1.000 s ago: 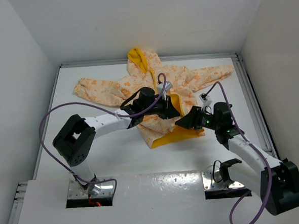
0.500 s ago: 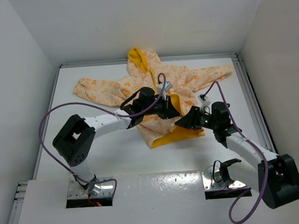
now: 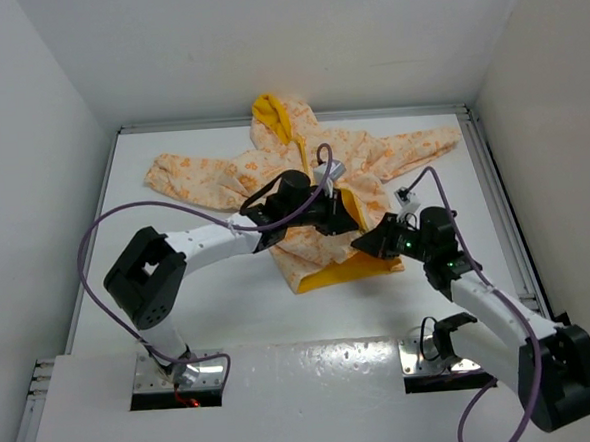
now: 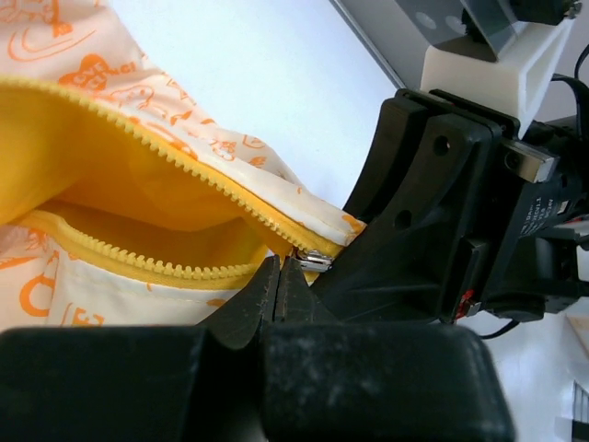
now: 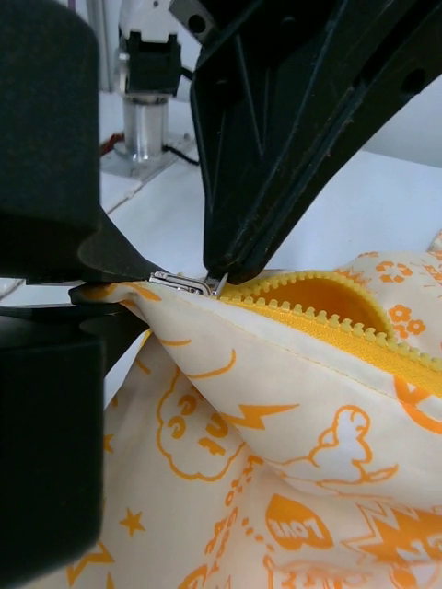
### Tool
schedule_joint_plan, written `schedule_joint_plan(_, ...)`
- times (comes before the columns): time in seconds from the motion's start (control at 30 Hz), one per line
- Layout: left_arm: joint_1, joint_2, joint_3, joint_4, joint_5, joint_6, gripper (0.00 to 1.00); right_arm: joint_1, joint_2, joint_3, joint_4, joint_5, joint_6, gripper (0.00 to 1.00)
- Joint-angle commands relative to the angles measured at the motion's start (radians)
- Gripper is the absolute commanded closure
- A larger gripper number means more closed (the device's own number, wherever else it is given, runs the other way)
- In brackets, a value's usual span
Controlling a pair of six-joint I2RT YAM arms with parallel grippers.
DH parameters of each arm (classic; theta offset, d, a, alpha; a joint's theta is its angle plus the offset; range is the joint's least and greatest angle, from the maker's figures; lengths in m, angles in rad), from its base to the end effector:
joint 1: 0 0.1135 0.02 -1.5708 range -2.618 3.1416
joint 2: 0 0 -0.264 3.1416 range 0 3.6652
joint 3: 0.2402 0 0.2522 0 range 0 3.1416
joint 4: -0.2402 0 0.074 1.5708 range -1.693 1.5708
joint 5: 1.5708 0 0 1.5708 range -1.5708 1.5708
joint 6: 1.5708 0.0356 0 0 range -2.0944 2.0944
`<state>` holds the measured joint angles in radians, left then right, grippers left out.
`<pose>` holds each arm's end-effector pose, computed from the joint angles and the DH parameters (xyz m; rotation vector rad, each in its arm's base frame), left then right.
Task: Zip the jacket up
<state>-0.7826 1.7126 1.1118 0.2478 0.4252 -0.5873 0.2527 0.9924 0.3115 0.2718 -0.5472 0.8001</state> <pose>0.2684 -0.2876 0.2491 0.5203 2.0629 -1.2798 0.1886 0.0678 0.1854 0.1944 2.1179 1.1973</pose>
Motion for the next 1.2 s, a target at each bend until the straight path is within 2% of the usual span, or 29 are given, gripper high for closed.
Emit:
schedule_joint_plan(0.0,0.02,-0.028,0.026,-0.108,-0.19,0.128,1.0,-0.006,-0.144,-0.025,-0.069,-0.007,-0.106,1.0)
schedule_joint_plan(0.13,0.042,-0.028,0.036,-0.108,-0.239,0.198,1.0,0.01,-0.225,-0.069,-0.153,-0.01,-0.154,1.0)
schedule_joint_plan(0.47,0.134,-0.019,0.036,-0.084,-0.221,0.294,1.0,0.003,-0.362,-0.097,-0.255,-0.046,-0.24,1.0)
schedule_joint_plan(0.6,0.172,-0.01,0.046,-0.064,-0.246,0.357,1.0,0.003,-0.428,-0.101,-0.389,-0.054,-0.317,1.0)
schedule_joint_plan(0.83,0.294,0.05,0.13,-0.085,-0.359,0.481,1.0,-0.036,-0.561,-0.089,-0.612,0.033,-0.397,1.0)
schedule_joint_plan(0.97,0.377,0.084,0.196,-0.123,-0.394,0.558,1.0,-0.049,-0.595,-0.057,-0.671,0.119,-0.401,1.0)
schedule_joint_plan(1.17,0.489,0.176,0.298,-0.093,-0.437,0.661,1.0,-0.107,-0.646,-0.032,-0.759,0.196,-0.407,1.0)
